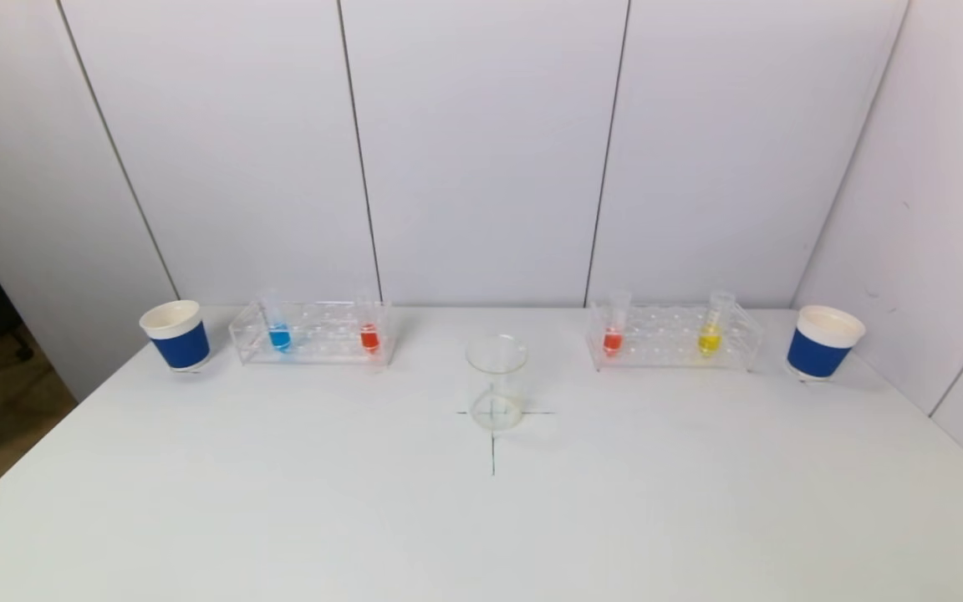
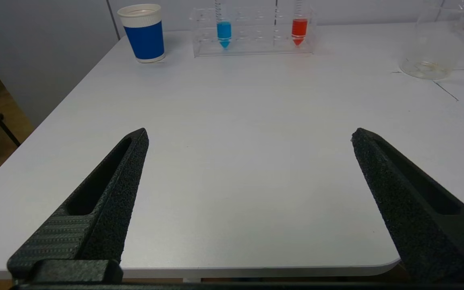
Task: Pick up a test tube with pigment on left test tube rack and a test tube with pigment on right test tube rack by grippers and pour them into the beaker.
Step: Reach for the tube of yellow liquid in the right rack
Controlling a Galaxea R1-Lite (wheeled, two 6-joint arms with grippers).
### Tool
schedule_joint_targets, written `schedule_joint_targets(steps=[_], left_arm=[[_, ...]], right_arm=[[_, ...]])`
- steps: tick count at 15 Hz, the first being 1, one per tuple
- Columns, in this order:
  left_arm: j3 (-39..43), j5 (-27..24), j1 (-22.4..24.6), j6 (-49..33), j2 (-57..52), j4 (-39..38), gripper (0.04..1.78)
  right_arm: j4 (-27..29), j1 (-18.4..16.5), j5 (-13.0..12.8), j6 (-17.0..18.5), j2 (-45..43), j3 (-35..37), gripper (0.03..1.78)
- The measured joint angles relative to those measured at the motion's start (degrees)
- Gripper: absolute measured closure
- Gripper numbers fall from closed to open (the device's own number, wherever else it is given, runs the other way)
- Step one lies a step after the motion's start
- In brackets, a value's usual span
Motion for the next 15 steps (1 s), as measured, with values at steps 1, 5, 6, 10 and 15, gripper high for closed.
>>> schedule_joint_targets(steps=[1, 5, 6, 10, 15], left_arm=[[0.00, 0.00, 0.00, 0.00, 0.00, 0.00, 0.06], [0.00, 0.00, 0.00, -0.02, 0.00, 0.00, 0.06], [0.00, 0.02, 0.00, -0.02, 0.00, 0.00, 0.06], [0.00, 0.02, 0.00, 0.00, 0.00, 0.00, 0.06], [0.00, 0.00, 0.00, 0.00, 0.00, 0.00, 0.06]], right_arm=[[0.00, 0.00, 0.00, 0.01, 0.00, 0.00, 0.04], [0.00, 0.00, -0.02, 0.01, 0.00, 0.00, 0.04], [0.00, 0.00, 0.00, 0.01, 0.00, 0.00, 0.04], [0.00, 0.00, 0.00, 0.01, 0.00, 0.00, 0.04], [0.00, 0.00, 0.00, 0.01, 0.00, 0.00, 0.04]])
